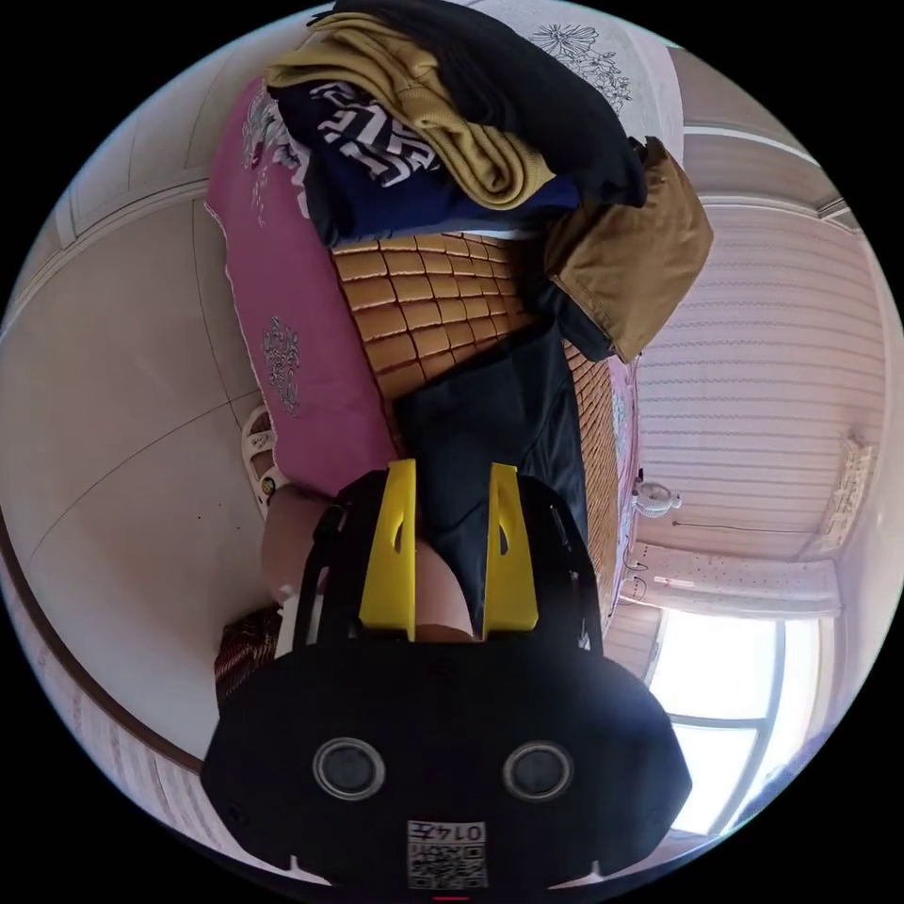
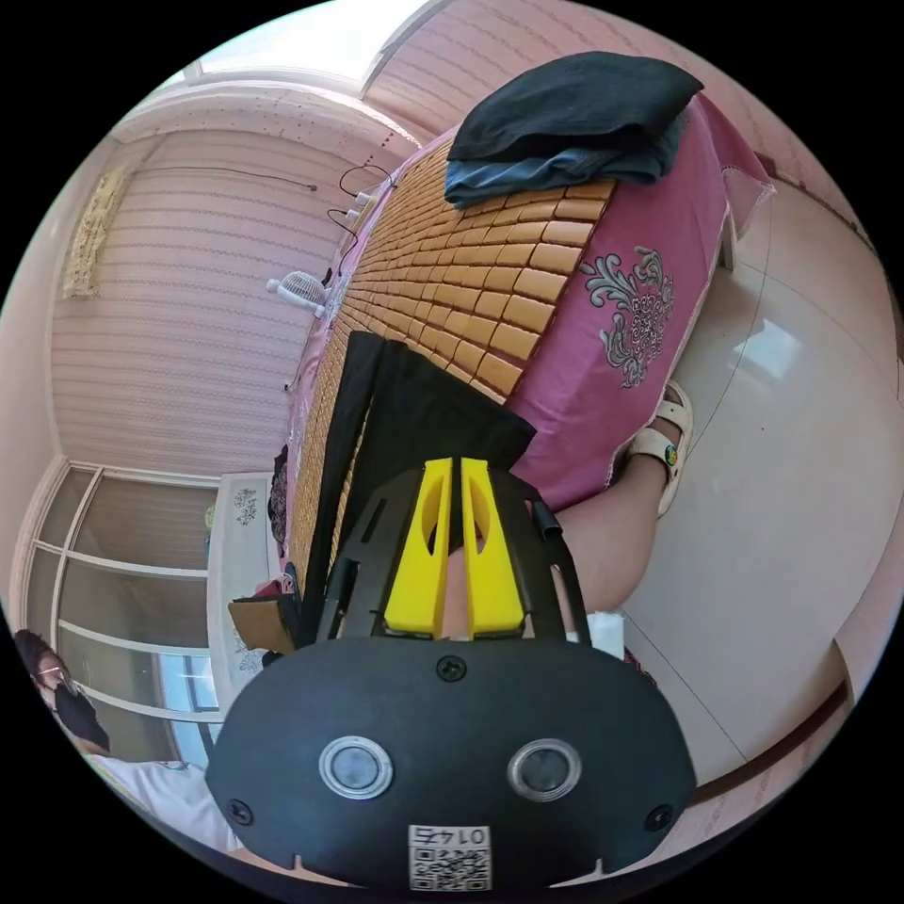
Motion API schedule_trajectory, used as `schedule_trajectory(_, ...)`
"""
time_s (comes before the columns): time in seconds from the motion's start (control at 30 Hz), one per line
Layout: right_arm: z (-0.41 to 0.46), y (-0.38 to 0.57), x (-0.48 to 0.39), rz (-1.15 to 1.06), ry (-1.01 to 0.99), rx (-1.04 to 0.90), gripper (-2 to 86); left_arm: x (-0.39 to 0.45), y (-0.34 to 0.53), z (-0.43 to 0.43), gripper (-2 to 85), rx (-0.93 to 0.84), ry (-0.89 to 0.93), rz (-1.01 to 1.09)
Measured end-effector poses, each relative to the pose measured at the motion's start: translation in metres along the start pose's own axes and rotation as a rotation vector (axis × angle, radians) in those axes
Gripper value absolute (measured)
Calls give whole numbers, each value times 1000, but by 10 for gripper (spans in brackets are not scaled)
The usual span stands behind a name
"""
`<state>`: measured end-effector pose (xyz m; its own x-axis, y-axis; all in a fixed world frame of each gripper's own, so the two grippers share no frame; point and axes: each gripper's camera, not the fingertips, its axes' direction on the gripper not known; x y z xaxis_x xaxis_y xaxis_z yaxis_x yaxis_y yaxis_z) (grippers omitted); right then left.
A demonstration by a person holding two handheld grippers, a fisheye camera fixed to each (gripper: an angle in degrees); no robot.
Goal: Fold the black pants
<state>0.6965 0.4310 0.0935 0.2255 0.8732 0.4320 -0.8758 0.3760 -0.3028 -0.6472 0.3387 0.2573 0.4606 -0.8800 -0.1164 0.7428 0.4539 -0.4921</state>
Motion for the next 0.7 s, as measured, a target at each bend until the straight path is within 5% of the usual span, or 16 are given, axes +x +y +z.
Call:
schedule_trajectory(0.27,-26,-5,-7,-54,85,37,11,1,-29,-21,-6,-14,-165,128)
schedule_trajectory(0.5,2,-3,9,-6,124,-74,128,6,-45,-47,-10,3,-145,201)
schedule_trajectory(0.7,5,-1,6,34,76,-43,26,14,-52,-62,-10,21,-136,244)
